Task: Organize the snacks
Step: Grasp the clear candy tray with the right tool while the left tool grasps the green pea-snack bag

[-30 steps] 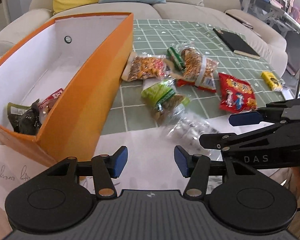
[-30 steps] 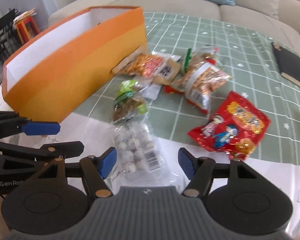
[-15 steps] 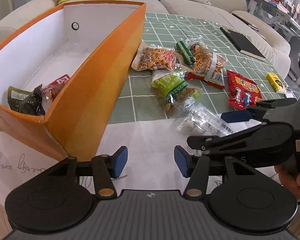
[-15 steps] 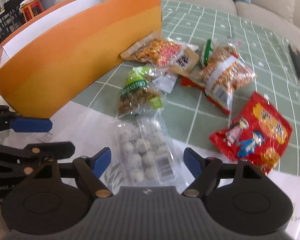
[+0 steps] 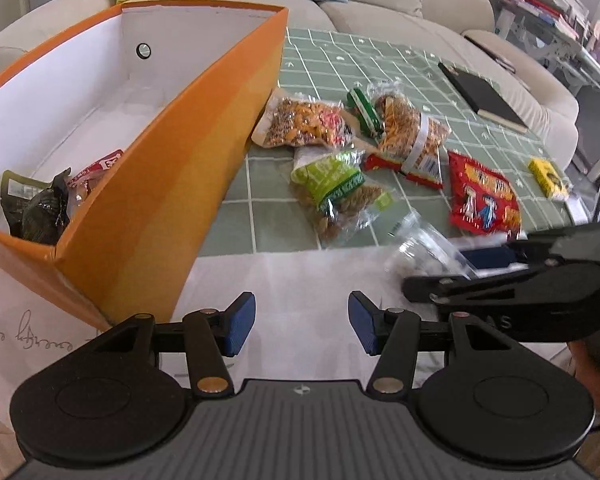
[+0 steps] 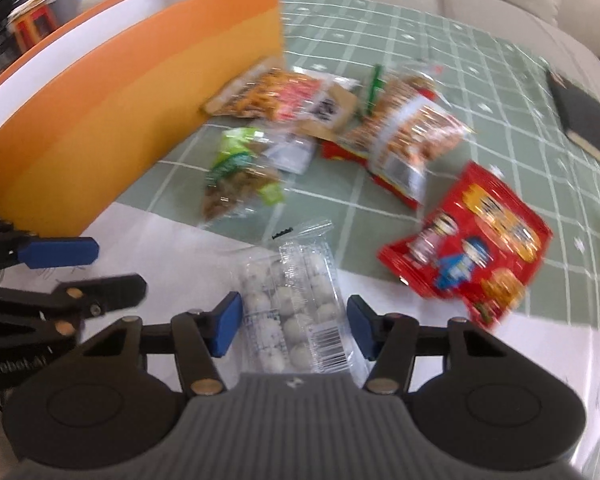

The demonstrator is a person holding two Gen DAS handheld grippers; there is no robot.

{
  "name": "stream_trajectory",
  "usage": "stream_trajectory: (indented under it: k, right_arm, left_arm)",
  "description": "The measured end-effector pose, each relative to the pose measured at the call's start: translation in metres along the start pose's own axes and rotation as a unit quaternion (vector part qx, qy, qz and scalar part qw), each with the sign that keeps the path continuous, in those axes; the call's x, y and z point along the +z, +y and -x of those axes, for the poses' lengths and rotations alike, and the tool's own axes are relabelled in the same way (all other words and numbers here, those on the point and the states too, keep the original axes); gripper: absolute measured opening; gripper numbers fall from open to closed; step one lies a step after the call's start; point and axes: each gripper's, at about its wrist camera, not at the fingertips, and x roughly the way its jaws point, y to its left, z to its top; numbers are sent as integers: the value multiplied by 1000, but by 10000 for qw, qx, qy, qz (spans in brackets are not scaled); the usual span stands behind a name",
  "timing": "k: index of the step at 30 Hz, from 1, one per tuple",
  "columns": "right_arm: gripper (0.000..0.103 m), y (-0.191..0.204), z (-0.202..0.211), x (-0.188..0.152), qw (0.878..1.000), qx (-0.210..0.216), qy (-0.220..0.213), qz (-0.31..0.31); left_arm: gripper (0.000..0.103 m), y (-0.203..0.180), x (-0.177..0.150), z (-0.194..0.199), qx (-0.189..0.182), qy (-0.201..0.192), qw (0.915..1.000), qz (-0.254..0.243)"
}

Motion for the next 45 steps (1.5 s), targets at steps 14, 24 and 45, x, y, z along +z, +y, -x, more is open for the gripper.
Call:
stream_trajectory:
  k: [14, 24, 45]
  right_arm:
    - [55, -32, 30, 10, 9915, -204, -864, -951]
    - [54, -40, 6, 21, 9906, -84, -707, -1167]
    - [54, -30, -16, 21, 9947, -10, -594, -840]
  left_arm:
    - [76, -8, 29, -15, -256, -132, 9978, 597]
    - [78, -6, 48, -39, -290, -146, 9921, 1209]
    - [72, -4, 58, -70, -391, -78, 9866, 1584]
